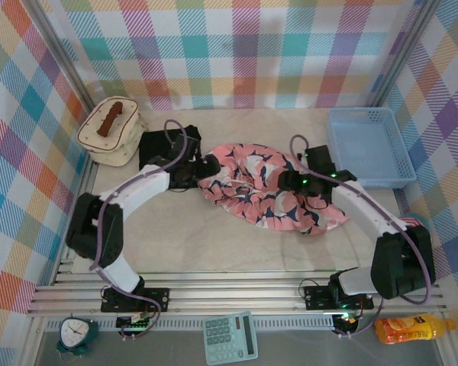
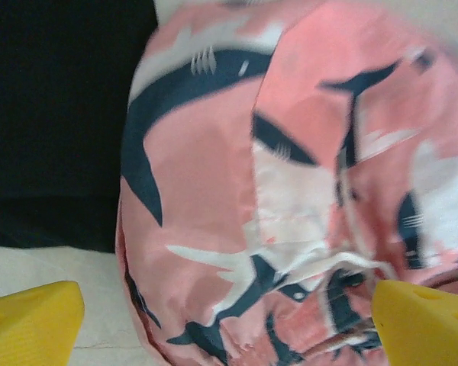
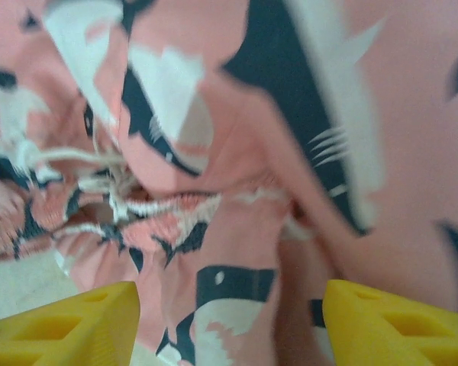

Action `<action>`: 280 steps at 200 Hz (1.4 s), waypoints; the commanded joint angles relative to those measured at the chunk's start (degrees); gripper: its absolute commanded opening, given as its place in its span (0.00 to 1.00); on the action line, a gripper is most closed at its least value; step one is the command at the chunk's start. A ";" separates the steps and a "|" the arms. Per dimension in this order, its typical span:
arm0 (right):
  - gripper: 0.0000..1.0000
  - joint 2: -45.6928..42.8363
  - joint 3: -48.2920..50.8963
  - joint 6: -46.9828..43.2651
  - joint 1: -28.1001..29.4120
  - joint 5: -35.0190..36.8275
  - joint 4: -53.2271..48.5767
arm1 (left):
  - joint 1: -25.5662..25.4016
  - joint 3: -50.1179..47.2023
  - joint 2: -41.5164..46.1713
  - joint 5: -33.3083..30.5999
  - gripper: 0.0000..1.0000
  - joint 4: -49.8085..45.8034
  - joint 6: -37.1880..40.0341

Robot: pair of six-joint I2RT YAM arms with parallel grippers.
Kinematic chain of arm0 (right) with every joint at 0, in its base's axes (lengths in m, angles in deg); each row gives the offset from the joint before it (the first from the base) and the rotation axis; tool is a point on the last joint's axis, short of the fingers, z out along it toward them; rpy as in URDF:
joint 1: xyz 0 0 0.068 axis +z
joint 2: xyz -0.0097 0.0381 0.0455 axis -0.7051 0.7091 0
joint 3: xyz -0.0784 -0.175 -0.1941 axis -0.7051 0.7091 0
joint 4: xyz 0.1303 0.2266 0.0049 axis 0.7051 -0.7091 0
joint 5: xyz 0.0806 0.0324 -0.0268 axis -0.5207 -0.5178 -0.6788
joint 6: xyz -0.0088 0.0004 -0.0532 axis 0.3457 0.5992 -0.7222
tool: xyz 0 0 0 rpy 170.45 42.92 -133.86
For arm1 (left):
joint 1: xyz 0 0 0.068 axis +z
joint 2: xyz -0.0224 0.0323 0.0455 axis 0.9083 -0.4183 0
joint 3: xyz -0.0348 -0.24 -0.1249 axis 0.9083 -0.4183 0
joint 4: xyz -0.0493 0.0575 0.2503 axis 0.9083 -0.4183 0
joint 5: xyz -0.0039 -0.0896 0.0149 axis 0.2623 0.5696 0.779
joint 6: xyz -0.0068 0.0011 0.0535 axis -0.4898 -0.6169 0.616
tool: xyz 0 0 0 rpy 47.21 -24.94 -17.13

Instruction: Fold and stack the mixed laundry pile

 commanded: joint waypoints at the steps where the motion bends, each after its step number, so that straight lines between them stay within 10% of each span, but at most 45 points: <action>1: 0.67 2.01 1.01 1.91 2.60 3.86 -2.25 | -3.11 -0.91 -2.98 -0.18 0.96 -2.11 -4.58; 36: 0.51 6.04 0.05 0.79 2.63 5.08 -2.74 | -6.71 -2.41 -7.23 0.72 0.82 1.38 -8.86; 56: 0.02 7.70 -3.18 -0.17 2.61 5.55 -2.96 | -6.81 0.91 -10.33 1.42 0.23 2.87 -8.56; 65: 0.00 8.30 -5.17 -1.12 2.45 6.57 -2.75 | -6.68 4.67 -11.79 0.19 0.00 1.66 -7.14; 148: 0.00 14.62 -57.31 -15.24 -9.47 7.21 -11.52 | 1.79 91.33 -40.92 9.84 0.00 -25.68 3.43; 209: 0.00 -3.52 -44.63 -10.28 -8.10 -23.74 -2.20 | 6.47 84.32 -41.49 27.04 0.00 -3.81 -7.25; 247: 0.00 -1.71 -27.81 -4.30 8.01 -34.16 4.59 | 8.82 87.24 -49.21 34.27 0.00 -7.74 -8.55; 259: 0.09 2.59 -24.40 -2.07 12.89 -35.93 6.41 | 9.94 85.77 -48.98 31.49 0.18 -14.18 -3.68; 280: 0.51 11.91 -23.35 1.97 18.63 -41.43 7.97 | 12.99 79.16 -46.34 20.54 0.87 -23.31 3.03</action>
